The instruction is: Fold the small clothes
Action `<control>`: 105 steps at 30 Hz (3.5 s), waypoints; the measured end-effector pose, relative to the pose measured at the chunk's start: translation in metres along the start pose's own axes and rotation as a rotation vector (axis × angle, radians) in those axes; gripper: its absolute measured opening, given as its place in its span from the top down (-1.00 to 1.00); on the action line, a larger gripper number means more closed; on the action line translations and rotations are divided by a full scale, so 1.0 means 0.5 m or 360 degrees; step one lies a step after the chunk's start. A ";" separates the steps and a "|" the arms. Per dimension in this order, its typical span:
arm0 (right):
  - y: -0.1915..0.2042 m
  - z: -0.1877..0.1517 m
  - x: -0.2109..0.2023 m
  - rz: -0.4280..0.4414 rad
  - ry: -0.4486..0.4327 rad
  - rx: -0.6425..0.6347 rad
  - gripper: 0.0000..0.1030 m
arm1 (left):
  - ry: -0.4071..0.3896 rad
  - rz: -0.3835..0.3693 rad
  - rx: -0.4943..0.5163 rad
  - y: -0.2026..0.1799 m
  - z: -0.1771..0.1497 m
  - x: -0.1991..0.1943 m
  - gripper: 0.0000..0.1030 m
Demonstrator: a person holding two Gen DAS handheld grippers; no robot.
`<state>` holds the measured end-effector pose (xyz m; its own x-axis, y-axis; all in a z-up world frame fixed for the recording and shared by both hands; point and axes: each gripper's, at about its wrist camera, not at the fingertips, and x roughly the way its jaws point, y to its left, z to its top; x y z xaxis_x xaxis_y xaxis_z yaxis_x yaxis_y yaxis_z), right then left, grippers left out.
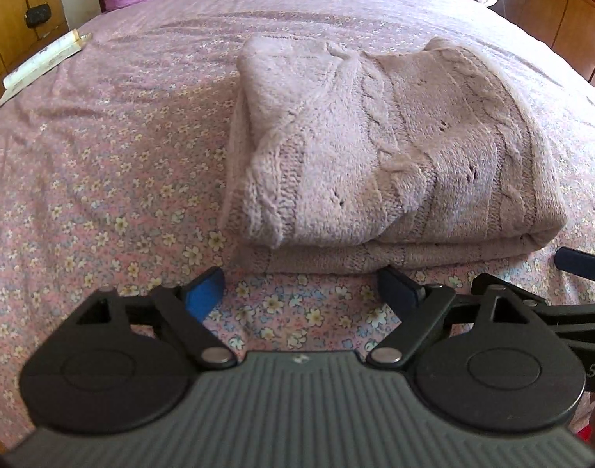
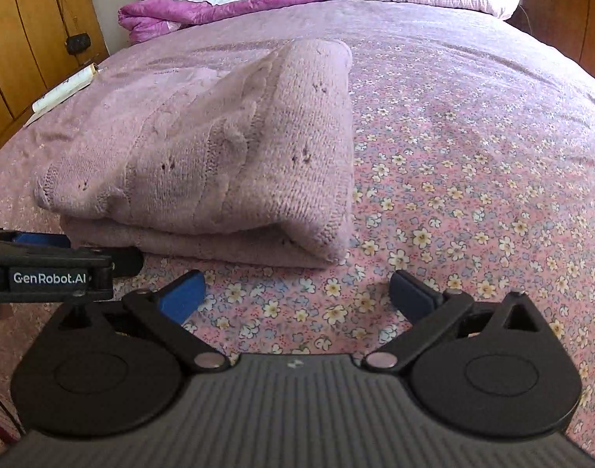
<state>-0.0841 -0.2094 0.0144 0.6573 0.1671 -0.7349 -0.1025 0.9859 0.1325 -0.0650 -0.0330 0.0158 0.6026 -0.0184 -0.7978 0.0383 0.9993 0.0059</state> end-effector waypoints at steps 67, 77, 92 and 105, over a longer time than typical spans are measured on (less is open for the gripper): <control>-0.006 -0.003 0.004 0.0003 0.0001 0.0000 -1.00 | -0.0017 0.0017 -0.0007 -0.006 -0.008 -0.004 -0.75; -0.004 -0.004 0.004 0.0005 0.0002 -0.0004 -1.00 | -0.0016 0.0022 -0.0004 -0.009 -0.008 -0.004 -0.75; -0.008 -0.005 0.008 0.0005 0.0005 -0.0004 -1.00 | -0.0018 0.0024 -0.0003 -0.008 -0.006 -0.003 -0.75; -0.007 -0.005 0.007 0.0004 0.0007 -0.0003 -1.00 | -0.0018 0.0024 -0.0003 -0.008 -0.006 -0.004 -0.75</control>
<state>-0.0834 -0.2120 0.0096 0.6539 0.1699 -0.7373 -0.1056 0.9854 0.1334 -0.0687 -0.0369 0.0153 0.6122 -0.0034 -0.7907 0.0274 0.9995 0.0169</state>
